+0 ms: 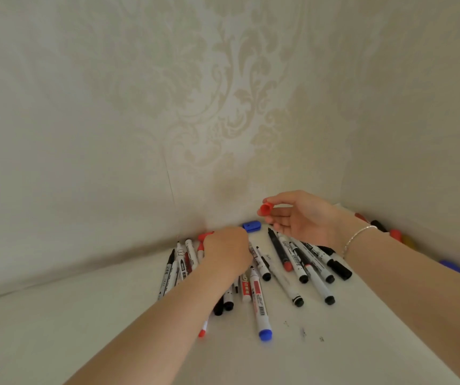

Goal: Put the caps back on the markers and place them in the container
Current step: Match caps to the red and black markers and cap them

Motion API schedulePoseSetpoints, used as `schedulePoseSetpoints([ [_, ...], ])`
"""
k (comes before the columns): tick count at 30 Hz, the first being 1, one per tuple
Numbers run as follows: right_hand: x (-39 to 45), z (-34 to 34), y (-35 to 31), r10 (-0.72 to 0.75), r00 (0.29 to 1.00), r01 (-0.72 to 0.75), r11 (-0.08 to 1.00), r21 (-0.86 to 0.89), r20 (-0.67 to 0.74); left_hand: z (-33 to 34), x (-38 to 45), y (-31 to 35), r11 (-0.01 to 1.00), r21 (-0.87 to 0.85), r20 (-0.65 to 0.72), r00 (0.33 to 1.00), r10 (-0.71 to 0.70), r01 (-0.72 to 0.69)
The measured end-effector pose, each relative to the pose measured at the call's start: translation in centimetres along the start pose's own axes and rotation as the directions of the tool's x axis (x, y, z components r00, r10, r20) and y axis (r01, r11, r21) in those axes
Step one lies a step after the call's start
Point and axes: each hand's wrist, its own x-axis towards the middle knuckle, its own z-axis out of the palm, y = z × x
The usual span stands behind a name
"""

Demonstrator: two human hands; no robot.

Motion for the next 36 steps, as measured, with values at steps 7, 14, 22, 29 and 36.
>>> schedulePoseSetpoints([
  [7, -0.2, -0.4, 0.1, -0.058, 0.998, 0.057, 0.994, 0.089, 0.011, 0.1, 0.5, 1.6, 0.999, -0.006, 0.064, 0.997, -0.045, 0.045],
  [14, 0.0, -1.5, -1.0, -0.401, 0.875, 0.455, 0.872, 0.178, -0.271, -2.9, 0.3, 1.0, 0.591, -0.776, -0.259, 0.966, 0.018, -0.22],
  [22, -0.8, -1.6, -2.1, -0.444, 0.865, 0.496, 0.823, 0.277, -0.232, -3.6, -0.6, 1.9, 0.513, -0.766, -0.414, 0.908, 0.066, -0.387],
  [29, -1.1, -1.6, -2.1, -0.45, 0.872, 0.486, 0.843, 0.232, -0.192, -3.2, -0.2, 1.9, 0.566, -0.721, -0.434, 0.897, 0.082, -0.401],
  [36, -1.4, -0.7, -1.7, -0.497, 0.862, 0.495, 0.868, -0.046, -0.104, -3.3, 0.0, 1.9, 0.546, -0.744, -0.419, 0.905, 0.069, -0.385],
])
